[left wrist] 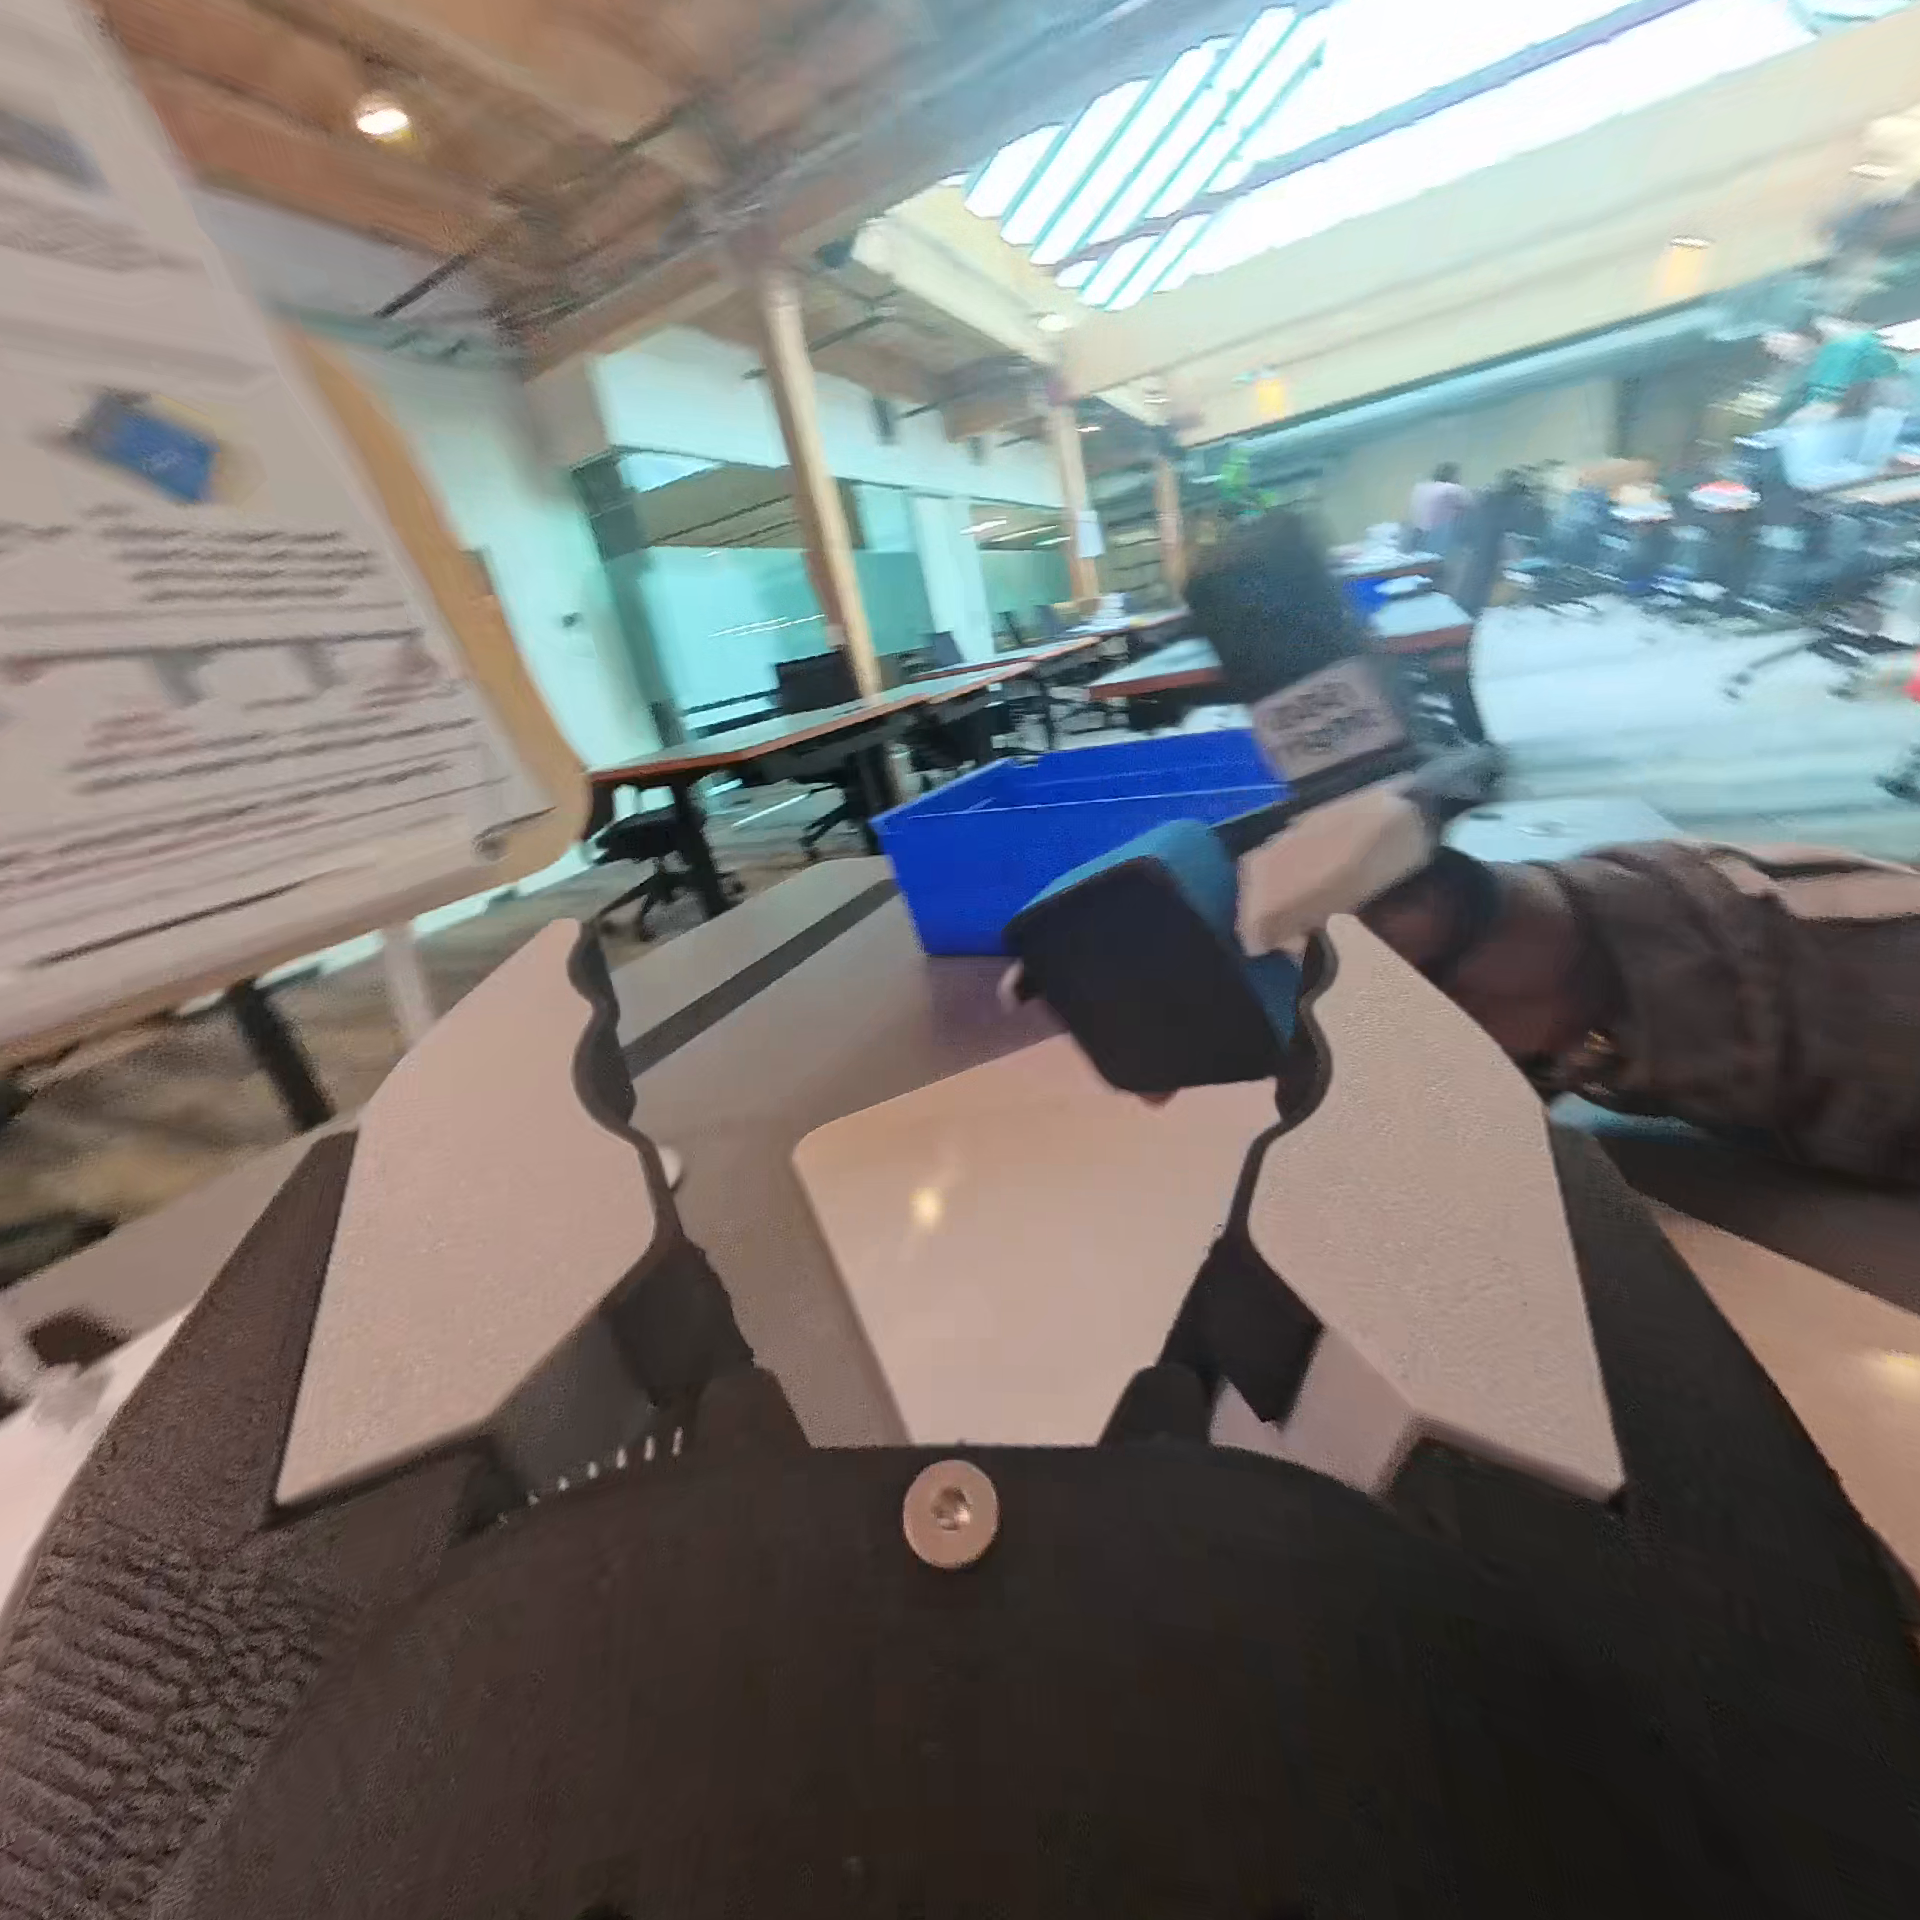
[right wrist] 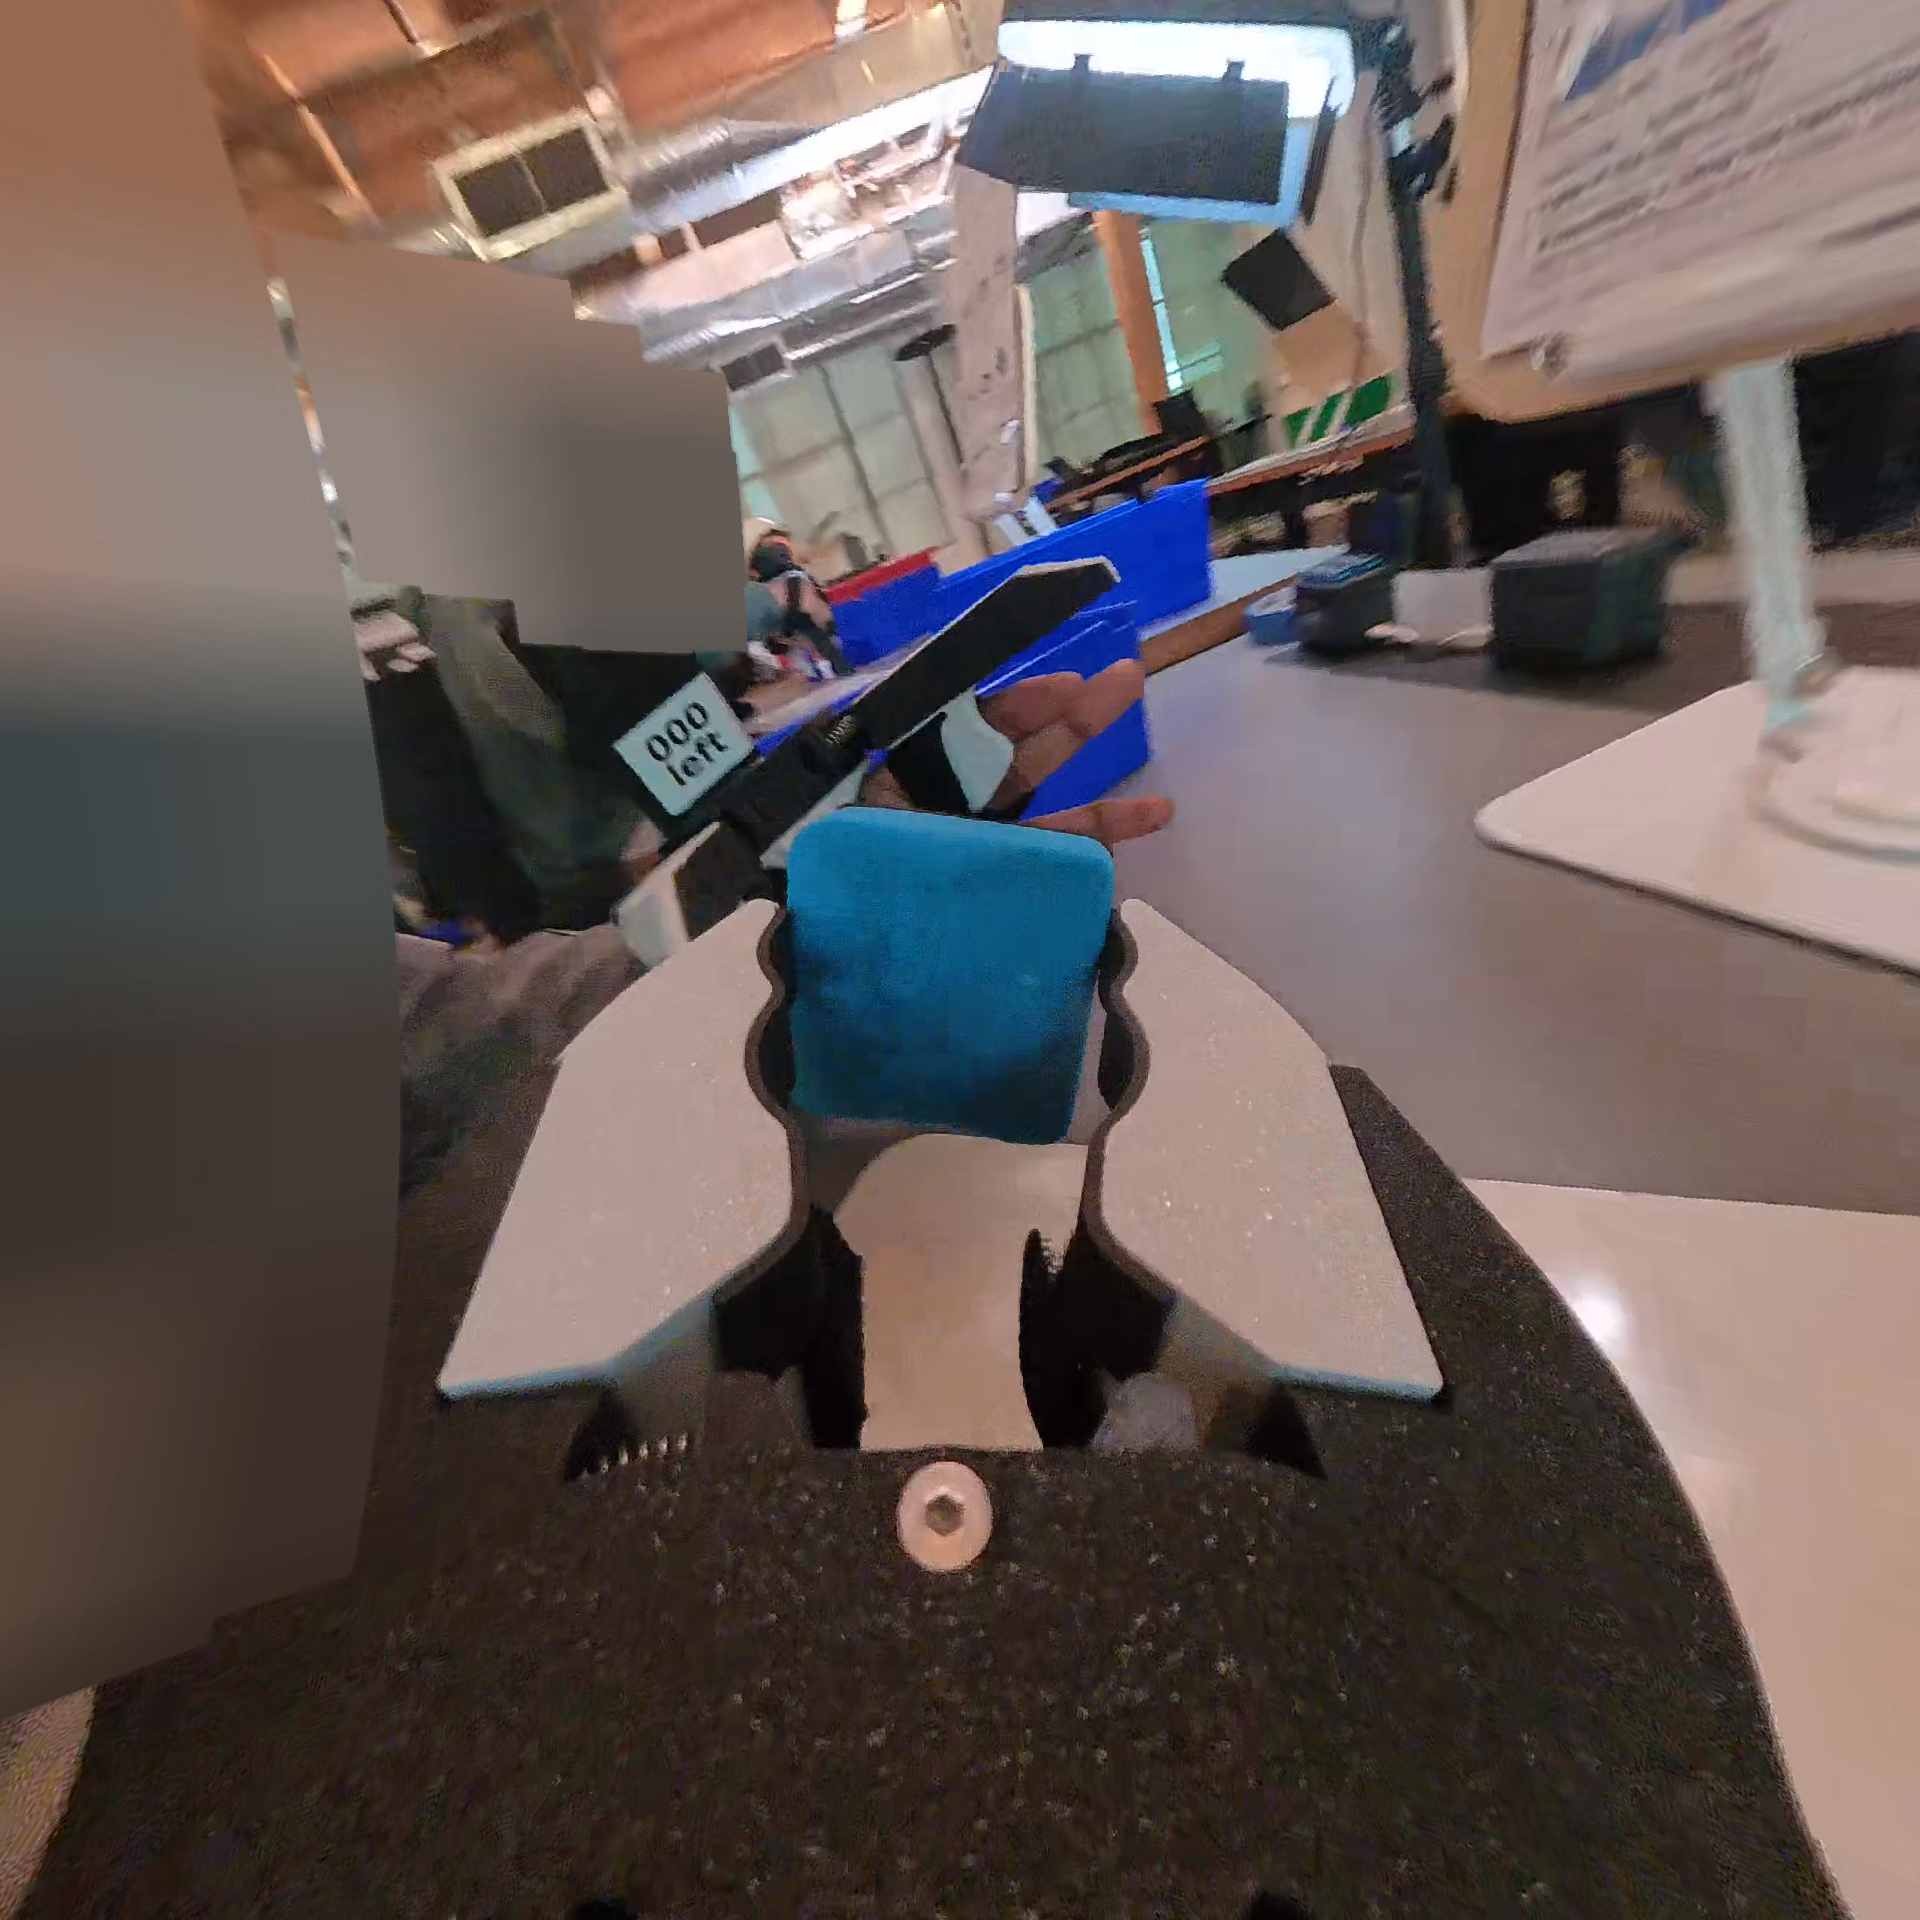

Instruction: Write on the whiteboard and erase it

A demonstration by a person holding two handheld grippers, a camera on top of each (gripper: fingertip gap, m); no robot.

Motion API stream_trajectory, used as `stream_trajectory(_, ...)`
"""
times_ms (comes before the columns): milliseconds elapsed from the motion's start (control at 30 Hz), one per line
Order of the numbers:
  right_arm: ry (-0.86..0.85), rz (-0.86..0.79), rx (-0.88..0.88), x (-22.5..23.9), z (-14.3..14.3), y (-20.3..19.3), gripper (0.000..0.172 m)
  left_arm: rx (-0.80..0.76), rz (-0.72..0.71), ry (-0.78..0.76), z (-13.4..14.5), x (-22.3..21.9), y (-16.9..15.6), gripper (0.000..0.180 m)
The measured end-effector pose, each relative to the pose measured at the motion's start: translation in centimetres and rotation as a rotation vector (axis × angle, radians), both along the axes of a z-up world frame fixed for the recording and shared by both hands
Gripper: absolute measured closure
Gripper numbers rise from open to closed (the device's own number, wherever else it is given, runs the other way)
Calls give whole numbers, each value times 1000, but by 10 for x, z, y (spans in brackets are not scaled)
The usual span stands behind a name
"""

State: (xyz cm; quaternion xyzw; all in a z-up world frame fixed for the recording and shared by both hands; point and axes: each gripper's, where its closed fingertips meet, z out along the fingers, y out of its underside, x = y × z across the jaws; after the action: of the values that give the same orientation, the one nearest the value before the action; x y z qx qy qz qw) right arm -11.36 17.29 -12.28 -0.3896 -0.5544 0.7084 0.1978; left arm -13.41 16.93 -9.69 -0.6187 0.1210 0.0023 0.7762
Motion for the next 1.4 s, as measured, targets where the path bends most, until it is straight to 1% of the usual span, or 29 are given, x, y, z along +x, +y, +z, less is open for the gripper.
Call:
stream_trajectory(67,73,-118,121,0,4,16,115,-22,82,-84,-2,-23,1,62)
stream_trajectory(133,100,-217,162,3,11,35,115,-115,174,-150,-17,-44,4,64)
stream_trajectory(167,91,-273,164,5,14,46,115,-169,216,-151,-27,-52,6,66)
stream_trajectory(233,41,-369,174,17,21,68,115,-264,285,-100,-45,-63,7,67)
stream_trajectory(300,-8,-458,232,34,30,91,115,-331,314,-69,-57,-66,9,70)
stream_trajectory(367,-51,-569,321,56,45,120,114,-375,298,-65,-64,-62,10,71)
stream_trajectory(433,-104,-701,394,83,61,158,114,-392,292,-56,-67,-58,11,73)
stream_trajectory(500,-211,-845,435,111,68,203,114,-392,300,-31,-66,-58,11,74)
stream_trajectory(567,-375,-925,472,136,54,245,115,-388,305,-17,-65,-58,11,74)
stream_trajectory(633,-550,-967,481,157,29,280,114,-385,292,-32,-65,-56,11,75)
stream_trajectory(700,-672,-982,475,170,5,308,114,-379,290,-45,-65,-56,11,75)
stream_trajectory(767,-768,-966,469,172,-15,328,114,-371,291,-36,-65,-57,11,75)
stream_trajectory(867,-950,-884,459,171,-47,349,114,-374,301,-27,-67,-59,11,75)
stream_trajectory(1000,-1123,-871,478,172,-77,375,114,-363,292,-33,-66,-58,12,75)
stream_trajectory(1100,-1153,-862,477,173,-91,379,114,-370,291,-24,-68,-58,12,75)
stream_trajectory(1200,-1154,-857,465,175,-99,378,114,-379,282,-18,-70,-56,12,75)
stream_trajectory(1267,-1150,-866,468,178,-100,378,113,-380,280,-9,-70,-55,12,75)
stream_trajectory(1400,-1111,-905,478,181,-92,379,103,-384,281,16,-70,-55,12,75)
